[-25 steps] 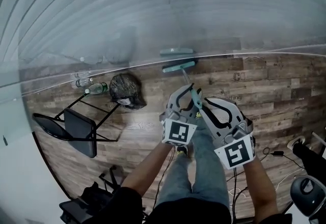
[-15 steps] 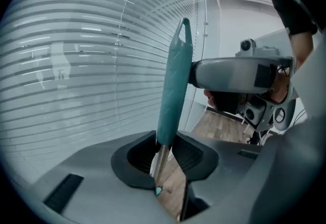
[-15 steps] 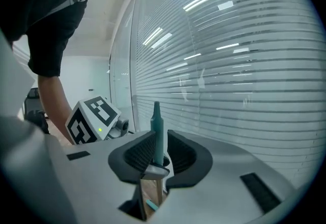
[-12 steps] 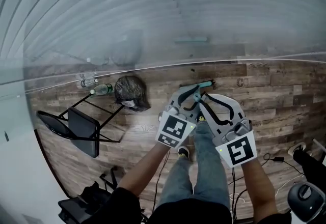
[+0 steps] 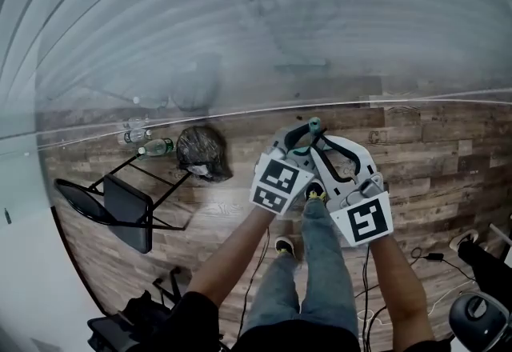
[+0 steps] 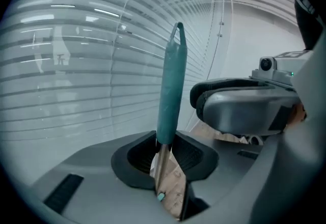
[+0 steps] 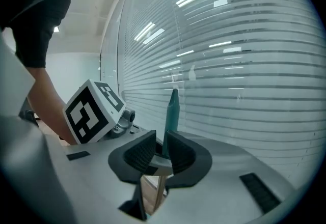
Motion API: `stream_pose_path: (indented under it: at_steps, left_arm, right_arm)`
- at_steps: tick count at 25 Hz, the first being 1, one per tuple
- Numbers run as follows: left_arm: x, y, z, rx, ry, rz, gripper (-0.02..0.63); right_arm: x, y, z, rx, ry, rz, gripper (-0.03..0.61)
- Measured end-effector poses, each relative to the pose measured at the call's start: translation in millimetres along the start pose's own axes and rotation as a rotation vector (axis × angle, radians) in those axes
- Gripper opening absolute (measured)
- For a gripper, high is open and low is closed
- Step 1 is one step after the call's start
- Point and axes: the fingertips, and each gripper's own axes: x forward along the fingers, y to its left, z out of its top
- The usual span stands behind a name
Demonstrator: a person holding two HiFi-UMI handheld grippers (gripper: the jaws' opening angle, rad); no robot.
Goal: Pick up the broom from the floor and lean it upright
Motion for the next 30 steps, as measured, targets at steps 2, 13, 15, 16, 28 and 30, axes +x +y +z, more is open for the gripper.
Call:
stream_pose_path:
  at_steps: [2, 13, 15, 16, 28, 30]
  left_arm:
    - [4.9, 13.0, 2.2, -0.008, -0.009, 0.018, 0.107]
    - [13.3, 61.5, 6.1, -0.033, -0.017, 0.102, 0.107]
    - [13.9, 67.9, 7.0, -0.034, -0.018, 0.105, 0.107]
    - [14.1, 70.5, 7.8, -0.036, -0.018, 0.105, 0.107]
    - [14.3, 70.9, 5.8, -0.019, -0.016, 0.094, 0.123]
    - [13.5, 69.6, 4.5, -0.02, -0.017, 0.093, 0.149]
  right_arm:
    - [9.1, -4.4, -0.3, 0.012, -0.002, -0.008, 0.074]
    - [36.2, -13.7, 4.0, 0.015, -0.023, -0.015, 0.074]
    - [39.8, -13.2, 4.0, 0.017, -0.02, -0.012, 0.074]
    - [41.4, -13.4, 3.9, 0.016, -0.016, -0.011, 0.074]
    - [50.3, -19.9, 6.3, 0.024, -0.019, -0.017, 0.074]
    - [50.0, -20.4, 7.0, 0.02, -0.023, -0.017, 0.074]
